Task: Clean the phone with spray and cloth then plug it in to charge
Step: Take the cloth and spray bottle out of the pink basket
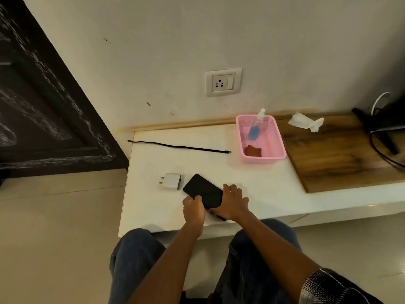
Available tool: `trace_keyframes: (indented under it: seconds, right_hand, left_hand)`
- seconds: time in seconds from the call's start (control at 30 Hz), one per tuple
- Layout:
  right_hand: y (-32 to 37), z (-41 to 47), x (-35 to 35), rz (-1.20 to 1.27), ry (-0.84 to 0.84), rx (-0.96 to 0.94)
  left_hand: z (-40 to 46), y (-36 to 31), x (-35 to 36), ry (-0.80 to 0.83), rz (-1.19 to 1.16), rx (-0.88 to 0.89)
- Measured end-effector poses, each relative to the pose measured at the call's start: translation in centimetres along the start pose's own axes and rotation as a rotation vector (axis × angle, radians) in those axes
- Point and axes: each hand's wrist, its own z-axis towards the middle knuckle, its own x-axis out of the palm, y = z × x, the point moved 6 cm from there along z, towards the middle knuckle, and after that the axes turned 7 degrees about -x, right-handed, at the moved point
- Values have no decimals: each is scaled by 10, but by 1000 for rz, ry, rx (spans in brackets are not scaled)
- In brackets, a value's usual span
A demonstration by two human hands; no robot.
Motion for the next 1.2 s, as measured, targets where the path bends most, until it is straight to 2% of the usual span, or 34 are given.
trace_keyframes:
  seconds: [0.3,0.57,0.63,0.77,0.83,0.9,0.97,1.07,1.2]
  right_hand:
    - [-2,1,9,151,33,56]
    - [-9,11,2,303,68,38]
    - [-17,15,-16,334,-85,43]
    - [-38,22,-82,435,-613,24]
    - [-48,32,-117,450,-787,6]
    - [-61,51,-149,482,-887,22]
    - [-77,75,-176,496,-928,60]
    - [-98,112,-203,420,-858,132]
    - [-108,150,-211,475,-688,85]
  left_hand:
    - [12,-23,16,125,-54,54]
    - [21,-25,21,31,125,186]
    - [24,-28,24,-87,228,241]
    - [18,-54,31,-356,323,402]
    - [14,-68,45,-367,377,500]
    - [12,-83,66,-322,466,613]
    - [9,-98,93,-254,588,732]
    - [7,-115,134,-132,760,870]
    - [19,-123,168,-31,985,869]
